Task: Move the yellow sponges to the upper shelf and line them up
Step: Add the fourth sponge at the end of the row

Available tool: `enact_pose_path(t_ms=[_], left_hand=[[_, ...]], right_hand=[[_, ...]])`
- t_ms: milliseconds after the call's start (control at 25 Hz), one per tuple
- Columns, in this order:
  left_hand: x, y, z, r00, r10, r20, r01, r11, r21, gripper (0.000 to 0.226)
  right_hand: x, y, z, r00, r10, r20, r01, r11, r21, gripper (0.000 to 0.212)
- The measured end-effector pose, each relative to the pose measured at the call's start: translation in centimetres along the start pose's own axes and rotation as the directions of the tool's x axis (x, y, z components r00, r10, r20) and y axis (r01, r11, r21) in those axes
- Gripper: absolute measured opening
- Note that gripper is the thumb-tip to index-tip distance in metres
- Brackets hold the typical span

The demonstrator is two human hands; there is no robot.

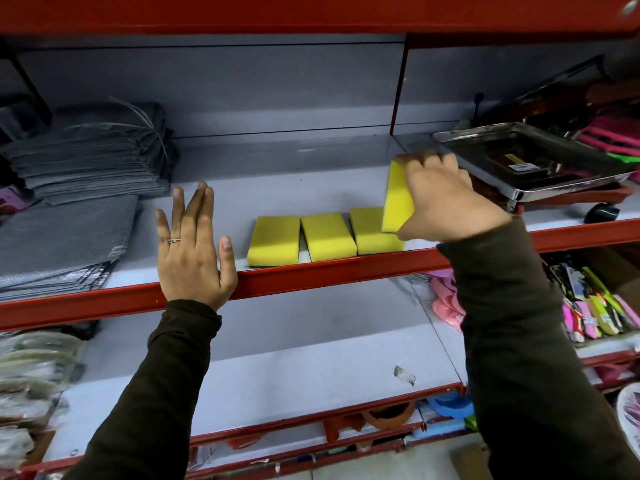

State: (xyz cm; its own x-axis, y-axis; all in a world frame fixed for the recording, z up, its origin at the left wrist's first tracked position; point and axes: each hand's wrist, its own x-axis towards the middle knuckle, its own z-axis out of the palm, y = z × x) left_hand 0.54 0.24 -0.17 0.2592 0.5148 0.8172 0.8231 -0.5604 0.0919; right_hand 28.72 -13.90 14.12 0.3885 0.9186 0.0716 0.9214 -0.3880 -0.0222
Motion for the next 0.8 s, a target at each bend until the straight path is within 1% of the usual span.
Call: enact_pose_path(t_ms=[80,120,200,240,280,360,400,480,560,600,640,680,720,800], left_hand=[[0.0,0.0,0.0,1.000,-0.002,-0.010,0.002,1.000,-0.001,0.067],[0.0,0.0,0.0,1.000,-0.001,-0.014,0.001,1.000,-0.001,0.067],[0.0,-0.1,0.0,1.000,0.003,-0.011,-0.003,1.000,0.000,0.067],[-0.1,0.0,0.0,1.000,0.004,-0.009,-0.004,1.000,0.001,0.066],[-0.1,0.0,-0.1,1.000,0.003,-0.007,-0.003,1.000,0.003,0.066],[-0.1,-0.1,-0.1,1.000,-0.004,0.007,0.004,1.000,0.002,0.066],[-0.1,-0.1,-0.2,1.000,-0.001,0.018,0.001,1.000,0.001,0.065],[-0.1,-0.1,-0.2,0.999,0.015,0.046,-0.015,1.000,0.002,0.064],[-0.1,-0.2,-0.2,0.995,0.024,0.093,-0.024,1.000,-0.002,0.062],[-0.1,-0.2,-0.3,0.992,0.023,0.122,-0.021,1.000,-0.012,0.060],[0.0,-0.1,-0.5,0.988,0.022,0.155,-0.018,0.999,-0.028,0.059],[0.1,0.0,-0.8,0.981,0.030,0.194,-0.022,0.999,-0.047,0.058],[0.1,0.1,-1.2,0.971,0.060,0.233,-0.044,0.997,-0.071,0.058],[0.0,1.0,-2.1,0.942,0.165,0.292,-0.135,0.983,-0.121,0.057]], right_hand=[[3.0,2.1,2.1,0.993,0.094,0.075,-0.092,0.995,-0.025,0.084],[4.0,3.0,3.1,0.986,0.114,0.124,-0.109,0.993,-0.043,0.079],[5.2,4.4,4.8,0.976,0.073,0.207,-0.065,0.997,-0.048,0.068],[5.4,4.8,5.4,0.970,0.027,0.243,-0.024,1.000,-0.015,0.068],[5.4,5.0,5.5,0.959,-0.010,0.282,0.001,1.000,0.031,0.076],[5.1,5.4,5.2,0.946,-0.010,0.324,-0.034,0.991,0.132,0.098],[4.8,5.4,4.9,0.954,-0.008,0.301,-0.051,0.981,0.187,0.103],[3.5,4.6,4.4,0.985,-0.038,0.168,-0.017,0.949,0.315,0.098],[1.3,2.5,4.7,0.990,-0.143,0.014,0.123,0.899,0.421,0.085],[0.2,1.0,5.2,0.980,-0.197,-0.030,0.189,0.870,0.455,0.078],[-0.7,-0.5,5.8,0.967,-0.251,-0.045,0.243,0.848,0.472,0.073],[-1.4,-2.0,6.5,0.955,-0.295,-0.031,0.275,0.839,0.469,0.069],[-1.9,-3.3,7.3,0.946,-0.323,-0.003,0.290,0.843,0.453,0.067],[-2.7,-5.2,8.3,0.945,-0.324,0.049,0.279,0.872,0.401,0.063]])
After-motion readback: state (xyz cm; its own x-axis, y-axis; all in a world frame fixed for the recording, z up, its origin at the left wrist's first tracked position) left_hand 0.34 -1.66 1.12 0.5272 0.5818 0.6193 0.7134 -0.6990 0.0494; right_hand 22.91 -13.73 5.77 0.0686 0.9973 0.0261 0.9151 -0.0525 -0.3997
